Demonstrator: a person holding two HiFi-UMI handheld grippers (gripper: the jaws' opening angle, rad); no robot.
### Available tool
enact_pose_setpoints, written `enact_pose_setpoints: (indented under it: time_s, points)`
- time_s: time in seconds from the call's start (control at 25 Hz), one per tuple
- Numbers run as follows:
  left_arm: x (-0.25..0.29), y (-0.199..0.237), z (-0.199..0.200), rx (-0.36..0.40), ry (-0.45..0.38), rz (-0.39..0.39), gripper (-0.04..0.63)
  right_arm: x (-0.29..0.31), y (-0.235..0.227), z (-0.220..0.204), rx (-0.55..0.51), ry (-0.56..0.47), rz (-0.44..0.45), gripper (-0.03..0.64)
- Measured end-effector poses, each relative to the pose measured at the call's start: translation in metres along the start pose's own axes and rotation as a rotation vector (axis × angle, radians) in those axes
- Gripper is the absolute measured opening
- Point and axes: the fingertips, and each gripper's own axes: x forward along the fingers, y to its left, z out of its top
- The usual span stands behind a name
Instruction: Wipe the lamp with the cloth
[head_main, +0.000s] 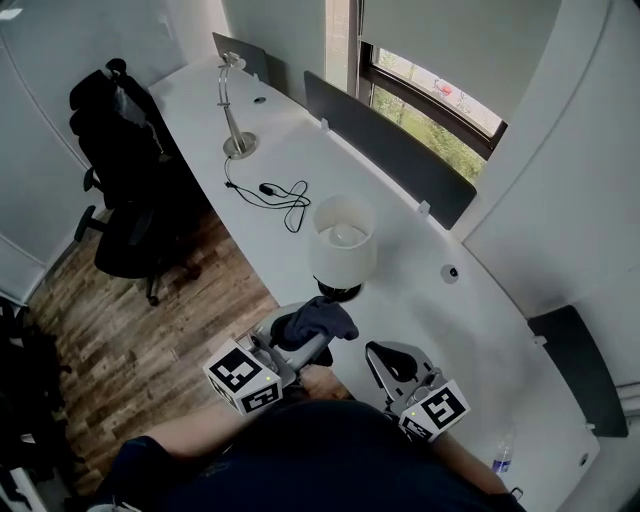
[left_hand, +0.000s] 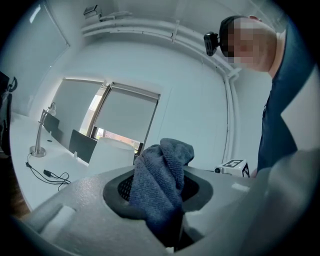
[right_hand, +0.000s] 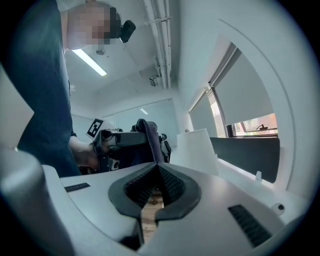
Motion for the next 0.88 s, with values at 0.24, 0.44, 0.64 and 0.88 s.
enact_pose_setpoints:
  time_s: [0.24,0.44,0.64,0.88]
  points:
    - [0.031,0.029,0.014,0.016,0.011,-0.08,0.132,0.014,-0.015,0.004,0.005,0.016,-0.099,0.011]
    - [0.049,0.042,0.017,-0.009,0.027,-0.12,0.133,0.019,-0.022,0.008,0.008,0.022,-0.153,0.011]
    - [0.062,0.053,0.014,-0.05,0.054,-0.132,0.132,0.023,-0.027,0.008,0.012,0.025,-0.17,0.011]
    - [0.066,0.066,-0.001,-0.104,0.088,-0.125,0.133,0.028,-0.031,0.006,0.023,0.033,-0.176,0.011]
